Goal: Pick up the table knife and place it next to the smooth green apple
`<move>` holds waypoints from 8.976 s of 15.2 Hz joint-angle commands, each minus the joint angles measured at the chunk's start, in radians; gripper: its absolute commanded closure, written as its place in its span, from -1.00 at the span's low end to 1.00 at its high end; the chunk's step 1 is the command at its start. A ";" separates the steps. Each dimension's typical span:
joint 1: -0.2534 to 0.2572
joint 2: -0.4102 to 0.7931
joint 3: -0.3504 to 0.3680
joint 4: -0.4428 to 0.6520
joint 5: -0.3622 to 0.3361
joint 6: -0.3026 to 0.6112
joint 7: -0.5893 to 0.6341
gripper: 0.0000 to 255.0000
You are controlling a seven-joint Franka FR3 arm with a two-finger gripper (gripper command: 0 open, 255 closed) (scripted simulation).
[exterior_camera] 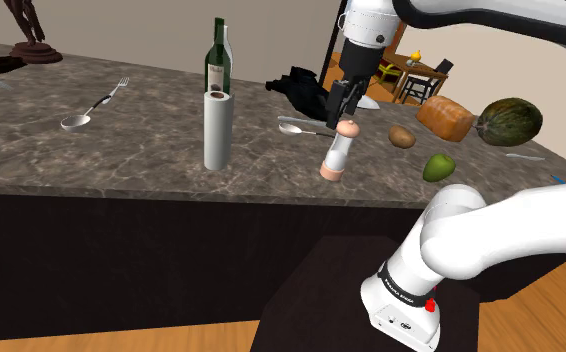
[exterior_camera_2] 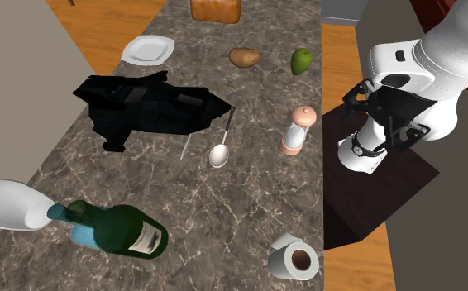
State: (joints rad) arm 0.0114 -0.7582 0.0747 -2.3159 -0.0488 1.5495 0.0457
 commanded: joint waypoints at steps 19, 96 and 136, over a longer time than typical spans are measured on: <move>0.022 0.380 -0.455 0.102 -0.082 0.361 -0.716 -1.00; -0.032 1.354 -0.598 0.861 0.276 0.467 -1.405 1.00; -0.076 1.175 -0.659 1.065 0.202 0.105 -1.461 1.00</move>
State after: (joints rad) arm -0.0786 0.4620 -0.5706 -1.1741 0.1792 1.6337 -1.4086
